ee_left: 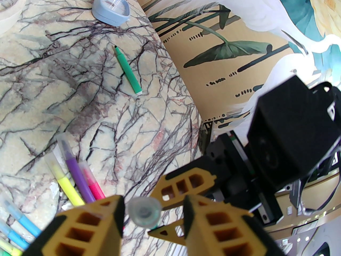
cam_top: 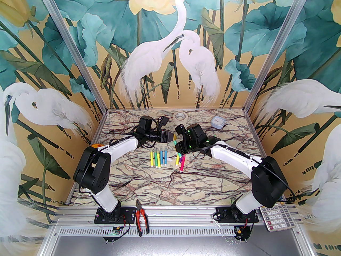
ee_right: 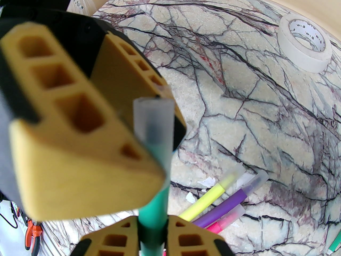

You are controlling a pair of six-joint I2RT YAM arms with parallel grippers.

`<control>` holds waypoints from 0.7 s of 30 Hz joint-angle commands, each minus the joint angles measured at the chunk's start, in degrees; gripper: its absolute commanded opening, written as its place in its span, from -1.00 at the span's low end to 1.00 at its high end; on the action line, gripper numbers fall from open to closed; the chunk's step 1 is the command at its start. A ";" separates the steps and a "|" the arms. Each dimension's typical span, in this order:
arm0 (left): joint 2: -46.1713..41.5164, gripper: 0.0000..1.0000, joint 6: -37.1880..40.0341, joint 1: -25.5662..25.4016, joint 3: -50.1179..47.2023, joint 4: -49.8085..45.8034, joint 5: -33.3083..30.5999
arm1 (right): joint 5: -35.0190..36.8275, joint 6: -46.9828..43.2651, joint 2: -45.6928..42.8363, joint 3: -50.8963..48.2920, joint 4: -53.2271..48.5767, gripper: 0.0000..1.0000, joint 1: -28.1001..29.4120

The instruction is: Open the pen caps

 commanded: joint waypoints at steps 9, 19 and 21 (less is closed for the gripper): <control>1.31 -0.75 -0.61 -0.33 2.64 0.31 1.39 | 1.47 -0.11 -0.89 1.02 2.69 -0.35 0.44; 1.26 -0.92 -3.27 -0.33 2.86 2.25 3.38 | 0.55 1.96 1.54 1.46 5.69 -0.30 0.27; 1.47 -0.93 -4.30 -0.34 2.57 3.60 3.91 | 0.38 1.91 1.70 1.47 5.68 -0.33 0.27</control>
